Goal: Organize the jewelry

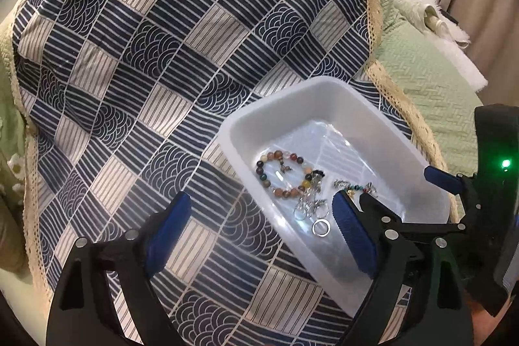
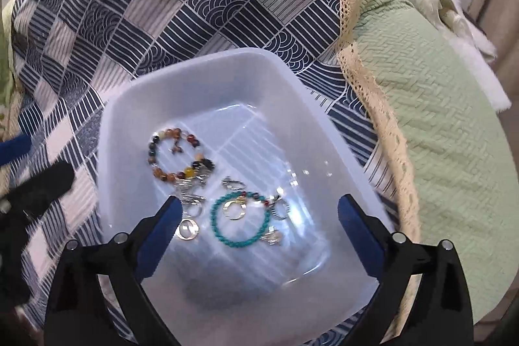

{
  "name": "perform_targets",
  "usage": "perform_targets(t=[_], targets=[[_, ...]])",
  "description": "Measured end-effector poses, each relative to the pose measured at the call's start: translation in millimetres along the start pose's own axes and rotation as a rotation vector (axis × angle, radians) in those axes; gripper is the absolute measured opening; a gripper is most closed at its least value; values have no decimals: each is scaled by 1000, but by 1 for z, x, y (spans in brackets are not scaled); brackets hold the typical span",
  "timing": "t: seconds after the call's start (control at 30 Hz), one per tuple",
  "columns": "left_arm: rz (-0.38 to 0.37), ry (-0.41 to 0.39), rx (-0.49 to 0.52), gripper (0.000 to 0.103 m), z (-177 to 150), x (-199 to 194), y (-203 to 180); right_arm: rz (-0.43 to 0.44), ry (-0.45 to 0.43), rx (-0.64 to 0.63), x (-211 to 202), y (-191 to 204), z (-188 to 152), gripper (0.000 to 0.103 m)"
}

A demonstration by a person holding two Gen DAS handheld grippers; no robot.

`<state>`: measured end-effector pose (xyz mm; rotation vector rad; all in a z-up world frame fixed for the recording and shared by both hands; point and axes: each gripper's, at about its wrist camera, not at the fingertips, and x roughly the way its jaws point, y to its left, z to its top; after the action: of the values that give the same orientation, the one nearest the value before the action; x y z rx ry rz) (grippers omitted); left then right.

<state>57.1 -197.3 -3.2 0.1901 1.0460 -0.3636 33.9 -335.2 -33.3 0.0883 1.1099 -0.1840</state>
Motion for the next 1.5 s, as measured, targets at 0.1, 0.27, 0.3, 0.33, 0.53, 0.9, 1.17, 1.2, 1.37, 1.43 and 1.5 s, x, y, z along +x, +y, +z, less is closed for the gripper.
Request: perform_targets(t=[0.1, 0.27, 0.3, 0.33, 0.53, 0.9, 1.17, 1.2, 1.37, 1.43, 1.5], targets=[[2, 0, -11, 85, -4, -3, 4, 8, 0, 19, -1, 7, -9, 96], [6, 2, -10, 87, -12, -10, 6, 6, -33, 44, -15, 12, -32, 96], [3, 1, -8, 87, -13, -11, 6, 3, -40, 48, -18, 12, -36, 96], [0, 0, -5, 87, -15, -13, 6, -6, -41, 52, -19, 11, -40, 97], [10, -7, 21, 88, -18, -18, 1, -34, -10, 64, -8, 3, -52, 98], [0, 9, 32, 88, -20, -16, -7, -46, -32, 68, -10, 1, -52, 98], [9, 12, 29, 88, -20, -15, -5, -52, -31, 58, -10, 2, -52, 98], [10, 15, 29, 88, -20, -14, -5, -51, -30, 55, -9, 1, -52, 98], [14, 17, 29, 89, -21, -13, -5, -59, -29, 44, -8, 3, -52, 98], [12, 22, 28, 89, -20, -12, -5, -68, -29, 38, -7, 3, -52, 98], [12, 24, 27, 89, -20, -12, -5, -69, -27, 37, -6, 3, -52, 98]])
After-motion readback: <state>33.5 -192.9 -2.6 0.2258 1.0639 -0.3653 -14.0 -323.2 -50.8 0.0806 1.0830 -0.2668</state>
